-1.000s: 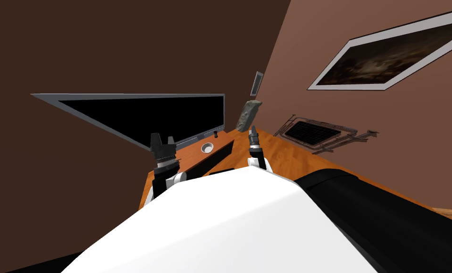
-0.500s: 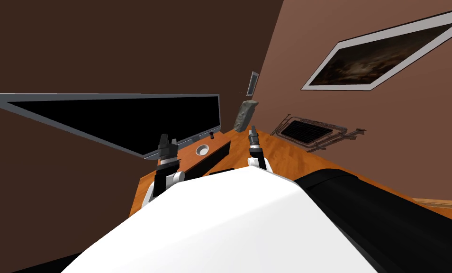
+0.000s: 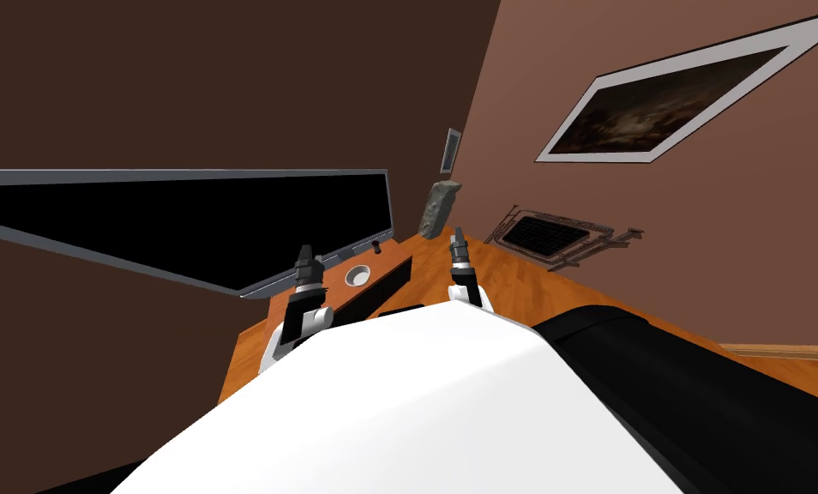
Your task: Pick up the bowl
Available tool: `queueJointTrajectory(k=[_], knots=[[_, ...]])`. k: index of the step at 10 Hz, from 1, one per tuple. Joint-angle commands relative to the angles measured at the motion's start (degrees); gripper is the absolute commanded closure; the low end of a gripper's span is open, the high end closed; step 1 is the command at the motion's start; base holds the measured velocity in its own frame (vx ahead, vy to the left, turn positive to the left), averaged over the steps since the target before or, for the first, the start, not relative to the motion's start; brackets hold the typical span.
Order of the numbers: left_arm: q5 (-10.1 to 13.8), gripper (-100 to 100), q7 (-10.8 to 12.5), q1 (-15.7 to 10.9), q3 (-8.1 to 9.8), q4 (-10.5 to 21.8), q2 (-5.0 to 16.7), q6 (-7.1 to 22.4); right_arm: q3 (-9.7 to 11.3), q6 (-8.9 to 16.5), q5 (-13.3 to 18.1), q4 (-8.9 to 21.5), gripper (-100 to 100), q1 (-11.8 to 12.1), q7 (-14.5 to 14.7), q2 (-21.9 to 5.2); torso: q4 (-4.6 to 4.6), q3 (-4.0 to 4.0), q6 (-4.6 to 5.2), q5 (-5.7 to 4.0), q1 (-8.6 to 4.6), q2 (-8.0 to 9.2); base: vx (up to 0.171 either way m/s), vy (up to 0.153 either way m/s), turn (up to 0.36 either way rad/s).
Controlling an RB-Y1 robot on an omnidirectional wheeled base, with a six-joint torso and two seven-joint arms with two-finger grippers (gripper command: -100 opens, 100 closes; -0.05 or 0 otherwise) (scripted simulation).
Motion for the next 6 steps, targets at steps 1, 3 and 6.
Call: queueJointTrajectory(k=[1, 3, 6], knots=[[0.05, -100, -0.57, -1.81, 1.17, 2.67, 0.28, 2.86, 0.00, 0.00, 0.00, 0.00, 0, 0.00, 0.00, 0.00, 0.00, 0.00, 0.00, 0.00, 0.00, 0.00, 0.047, -0.123, -0.121], [0.07, -100, -0.93, -2.91, 1.87, 4.48, 0.33, 5.88, 0.00, 0.00, 0.00, 0.00, 0, 0.01, 0.00, 0.00, -0.01, -0.03, -0.02, -0.03, -0.08, -0.05, 0.044, -0.095, -0.043], [0.15, -100, -1.64, -5.17, 3.18, 8.22, 0.36, 10.93, 0.00, 0.00, 0.00, 0.00, 0, 0.01, 0.00, 0.00, -0.01, -0.01, -0.03, -0.02, -0.05, -0.01, 0.038, -0.105, -0.073]])
